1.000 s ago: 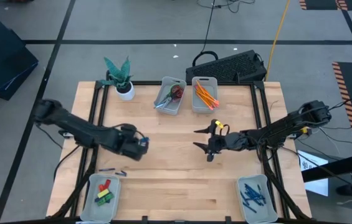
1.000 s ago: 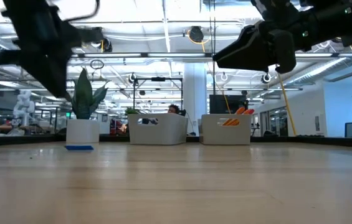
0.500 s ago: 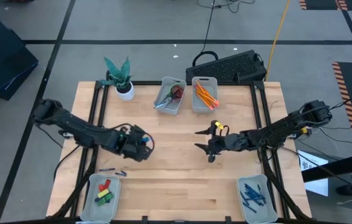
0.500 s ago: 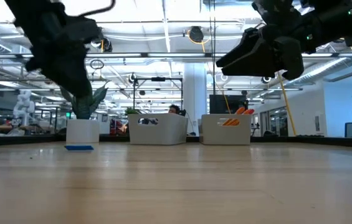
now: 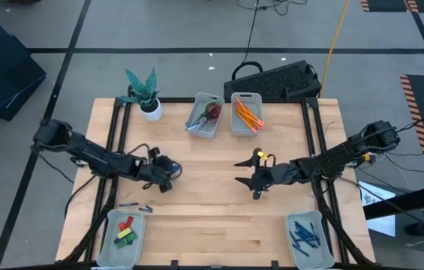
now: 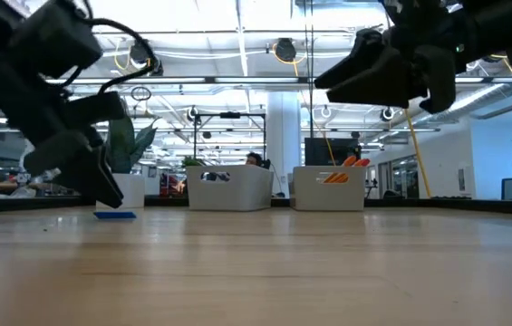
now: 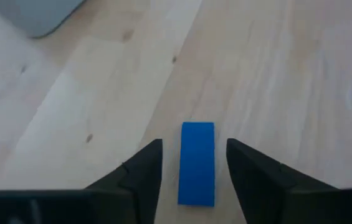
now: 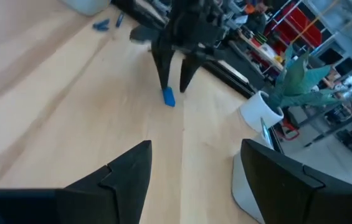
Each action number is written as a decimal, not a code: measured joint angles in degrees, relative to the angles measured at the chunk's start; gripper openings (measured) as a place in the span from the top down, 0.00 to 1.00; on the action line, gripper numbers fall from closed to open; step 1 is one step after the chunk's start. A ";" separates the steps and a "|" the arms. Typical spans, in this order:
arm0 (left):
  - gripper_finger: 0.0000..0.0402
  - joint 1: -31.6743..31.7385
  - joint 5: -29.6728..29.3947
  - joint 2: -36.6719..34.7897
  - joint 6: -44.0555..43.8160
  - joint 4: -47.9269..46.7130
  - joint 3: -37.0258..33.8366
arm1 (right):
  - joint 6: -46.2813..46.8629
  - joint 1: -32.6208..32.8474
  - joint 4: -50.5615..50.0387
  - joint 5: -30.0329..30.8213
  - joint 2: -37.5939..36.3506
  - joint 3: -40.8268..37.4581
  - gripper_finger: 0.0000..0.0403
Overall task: Sort crayons/erasers/pens/pencils in bins
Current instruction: Put the blue eraser into the bottom left bin, then put the blue crayon into the bottom right bin
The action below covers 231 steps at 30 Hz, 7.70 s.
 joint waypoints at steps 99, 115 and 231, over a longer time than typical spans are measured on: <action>0.78 -7.13 9.26 8.16 -9.07 12.24 5.28 | 16.50 -6.51 4.79 -7.88 0.09 -0.01 0.41; 0.78 -41.53 21.70 10.11 -81.81 -34.83 47.75 | 9.68 -12.22 3.91 -9.14 0.04 -0.01 0.41; 0.66 -4.27 14.34 30.54 -3.38 -29.07 46.96 | 18.42 -4.90 -18.19 -10.44 -1.33 0.01 0.28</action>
